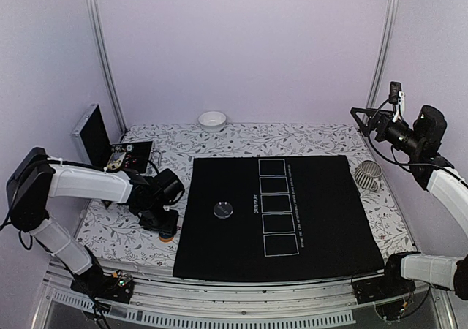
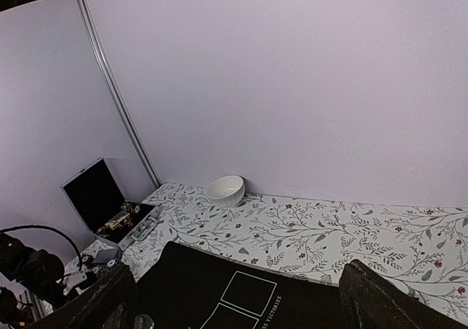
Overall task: Distribute texas hold em gaming equipment
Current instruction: Pick up the small blind button from the center of the board, then pass from the left arm to the right
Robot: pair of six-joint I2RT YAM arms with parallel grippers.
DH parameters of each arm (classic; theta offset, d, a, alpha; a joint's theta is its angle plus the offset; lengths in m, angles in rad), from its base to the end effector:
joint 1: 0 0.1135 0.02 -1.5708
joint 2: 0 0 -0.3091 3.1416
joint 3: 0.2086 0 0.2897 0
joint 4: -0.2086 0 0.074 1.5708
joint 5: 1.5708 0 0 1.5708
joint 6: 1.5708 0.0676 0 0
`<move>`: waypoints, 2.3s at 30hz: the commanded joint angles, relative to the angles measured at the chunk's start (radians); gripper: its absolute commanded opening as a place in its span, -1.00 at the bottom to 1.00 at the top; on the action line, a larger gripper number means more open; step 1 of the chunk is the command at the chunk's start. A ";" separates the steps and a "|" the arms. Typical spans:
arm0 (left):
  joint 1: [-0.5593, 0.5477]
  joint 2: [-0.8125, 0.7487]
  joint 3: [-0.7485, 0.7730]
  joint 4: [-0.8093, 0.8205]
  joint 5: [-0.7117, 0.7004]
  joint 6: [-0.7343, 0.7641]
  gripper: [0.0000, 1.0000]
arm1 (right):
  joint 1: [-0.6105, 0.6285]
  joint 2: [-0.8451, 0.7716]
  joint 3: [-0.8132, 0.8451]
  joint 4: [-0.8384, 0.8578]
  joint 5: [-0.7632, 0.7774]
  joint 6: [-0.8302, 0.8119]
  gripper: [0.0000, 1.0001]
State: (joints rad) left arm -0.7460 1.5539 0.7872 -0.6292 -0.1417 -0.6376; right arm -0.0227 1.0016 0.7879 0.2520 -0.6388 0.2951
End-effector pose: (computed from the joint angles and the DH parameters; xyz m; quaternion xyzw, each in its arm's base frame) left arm 0.2158 -0.1864 0.1304 0.0477 0.9926 -0.0013 0.1121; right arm 0.2721 0.0341 0.3773 -0.1192 0.6859 0.3086 0.6482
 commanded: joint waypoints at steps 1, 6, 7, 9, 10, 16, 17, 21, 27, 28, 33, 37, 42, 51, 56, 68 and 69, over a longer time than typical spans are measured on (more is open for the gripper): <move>0.019 -0.021 0.003 -0.017 0.004 0.009 -0.09 | -0.004 -0.009 0.003 0.013 -0.002 -0.005 0.97; 0.022 -0.056 0.007 -0.020 0.001 0.009 -0.13 | -0.002 -0.009 0.002 0.013 -0.002 -0.005 0.97; 0.022 -0.063 0.008 -0.021 0.001 0.011 -0.13 | -0.002 -0.010 0.001 0.013 -0.004 -0.005 0.96; 0.023 -0.073 0.009 -0.022 0.001 0.012 -0.13 | -0.003 -0.010 0.002 0.013 -0.004 -0.005 0.96; 0.025 -0.076 0.010 -0.024 0.003 0.012 -0.13 | -0.003 -0.011 0.002 0.013 -0.004 -0.004 0.96; 0.022 -0.124 0.049 -0.041 -0.011 0.034 -0.25 | -0.003 -0.006 0.003 0.013 -0.013 0.002 0.96; 0.019 -0.136 0.063 -0.044 -0.017 0.042 -0.26 | -0.003 -0.002 0.006 0.015 -0.019 0.008 0.96; -0.022 -0.169 0.150 -0.052 -0.064 0.101 -0.30 | 0.021 0.056 0.015 0.014 -0.048 0.090 0.85; -0.181 -0.145 0.341 -0.048 -0.184 0.267 -0.32 | 0.320 0.260 0.107 -0.023 -0.080 0.171 0.66; -0.213 -0.138 0.368 -0.042 -0.204 0.298 -0.32 | 0.350 0.306 0.137 -0.038 -0.102 0.168 0.60; -0.355 -0.129 0.438 0.052 -0.285 0.449 -0.29 | 0.528 0.482 0.271 -0.051 -0.253 0.214 0.22; -0.438 -0.141 0.431 0.158 -0.337 0.563 -0.27 | 0.631 0.568 0.340 -0.041 -0.358 0.242 0.10; -0.489 -0.145 0.407 0.255 -0.422 0.669 -0.20 | 0.690 0.616 0.353 0.006 -0.381 0.283 -0.03; -0.545 -0.105 0.426 0.278 -0.529 0.724 -0.16 | 0.775 0.728 0.413 0.032 -0.420 0.306 -0.19; -0.546 -0.097 0.426 0.278 -0.533 0.723 -0.18 | 0.787 0.753 0.460 0.029 -0.424 0.289 -0.29; -0.546 -0.096 0.420 0.285 -0.571 0.723 -0.20 | 0.798 0.769 0.462 0.016 -0.406 0.269 -0.47; -0.546 -0.095 0.420 0.286 -0.574 0.722 -0.19 | 0.801 0.772 0.463 0.015 -0.404 0.269 -0.47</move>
State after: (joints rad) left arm -1.2766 1.4590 1.2068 -0.3775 -0.6861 0.0792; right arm 0.7647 1.7527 1.2339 0.2619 -1.0523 0.5816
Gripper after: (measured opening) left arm 0.486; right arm 0.263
